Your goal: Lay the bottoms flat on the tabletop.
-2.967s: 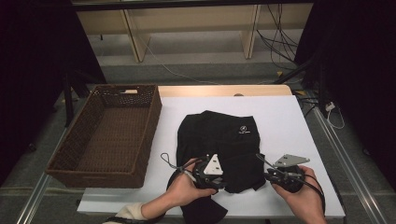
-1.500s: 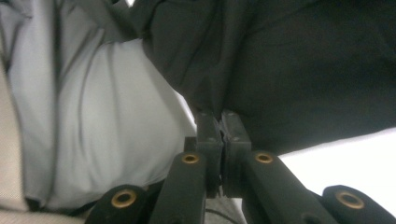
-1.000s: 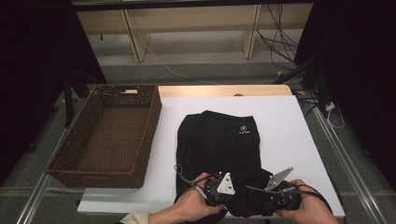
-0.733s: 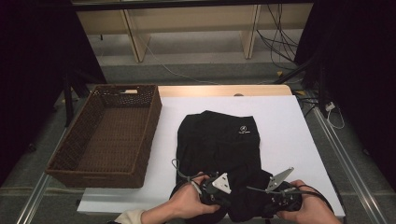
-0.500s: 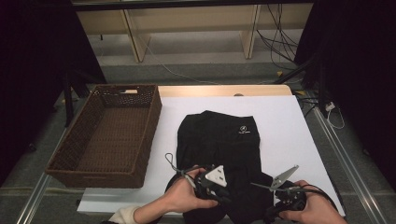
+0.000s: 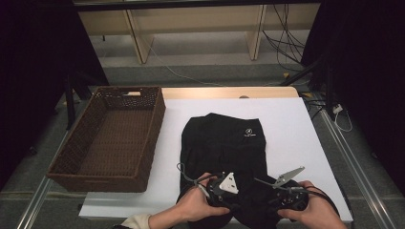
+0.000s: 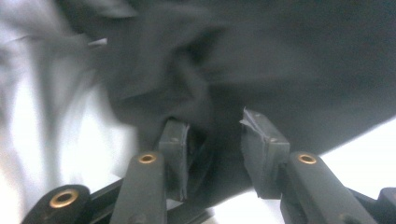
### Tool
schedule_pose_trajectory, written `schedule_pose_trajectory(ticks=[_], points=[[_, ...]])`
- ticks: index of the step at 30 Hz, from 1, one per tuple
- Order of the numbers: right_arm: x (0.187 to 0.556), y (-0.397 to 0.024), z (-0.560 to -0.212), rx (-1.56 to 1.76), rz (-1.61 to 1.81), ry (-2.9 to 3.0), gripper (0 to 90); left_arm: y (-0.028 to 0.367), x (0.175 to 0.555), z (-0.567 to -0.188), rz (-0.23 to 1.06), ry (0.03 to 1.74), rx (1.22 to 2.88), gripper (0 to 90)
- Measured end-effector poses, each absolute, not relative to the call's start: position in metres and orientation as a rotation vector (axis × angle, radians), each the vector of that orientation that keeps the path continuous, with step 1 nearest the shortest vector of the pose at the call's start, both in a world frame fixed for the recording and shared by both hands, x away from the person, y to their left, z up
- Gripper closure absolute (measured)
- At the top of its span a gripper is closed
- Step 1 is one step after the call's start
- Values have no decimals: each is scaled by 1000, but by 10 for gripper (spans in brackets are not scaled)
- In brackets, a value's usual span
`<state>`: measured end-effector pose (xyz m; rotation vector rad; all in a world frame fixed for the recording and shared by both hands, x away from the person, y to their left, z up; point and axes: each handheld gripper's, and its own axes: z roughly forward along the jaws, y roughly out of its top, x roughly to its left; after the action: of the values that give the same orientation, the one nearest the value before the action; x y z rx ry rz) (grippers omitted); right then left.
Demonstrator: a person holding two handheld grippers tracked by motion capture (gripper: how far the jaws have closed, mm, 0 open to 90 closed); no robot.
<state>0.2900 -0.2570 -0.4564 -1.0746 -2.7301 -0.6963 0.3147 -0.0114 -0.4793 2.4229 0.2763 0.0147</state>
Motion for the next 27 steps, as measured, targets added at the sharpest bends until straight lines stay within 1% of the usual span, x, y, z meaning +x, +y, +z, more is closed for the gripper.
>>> schedule_pose_trajectory(ticks=[2,3,5,6,7,10,14,16,18,22,25,27], points=[[288,-256,-455,-1034,-681,-2760,722,-13,313,-482,45,261,2418,640],[289,-256,-455,-1027,-659,-2775,762,-13,313,-481,60,260,2423,689],[289,-254,-458,-989,-631,-2802,838,-12,313,-480,72,259,2423,818],[288,-253,-459,-975,-610,-2803,867,-11,313,-480,55,268,2424,848],[287,-252,-460,-948,-592,-2807,888,-10,313,-479,43,267,2431,857],[284,-250,-458,-878,-556,-2798,898,-5,313,-471,-8,246,2443,864],[280,-251,-455,-805,-564,-2753,899,3,313,-461,-124,201,2455,847],[279,-251,-454,-774,-568,-2709,885,6,314,-458,-162,177,2474,783],[277,-251,-454,-773,-580,-2672,815,10,318,-453,-156,200,2448,700],[276,-257,-448,-749,-668,-2612,749,17,328,-446,-160,274,2382,578],[279,-265,-443,-816,-748,-2624,659,18,333,-449,-134,321,2361,560],[286,-274,-442,-902,-806,-2667,649,17,333,-455,-120,349,2367,564]])
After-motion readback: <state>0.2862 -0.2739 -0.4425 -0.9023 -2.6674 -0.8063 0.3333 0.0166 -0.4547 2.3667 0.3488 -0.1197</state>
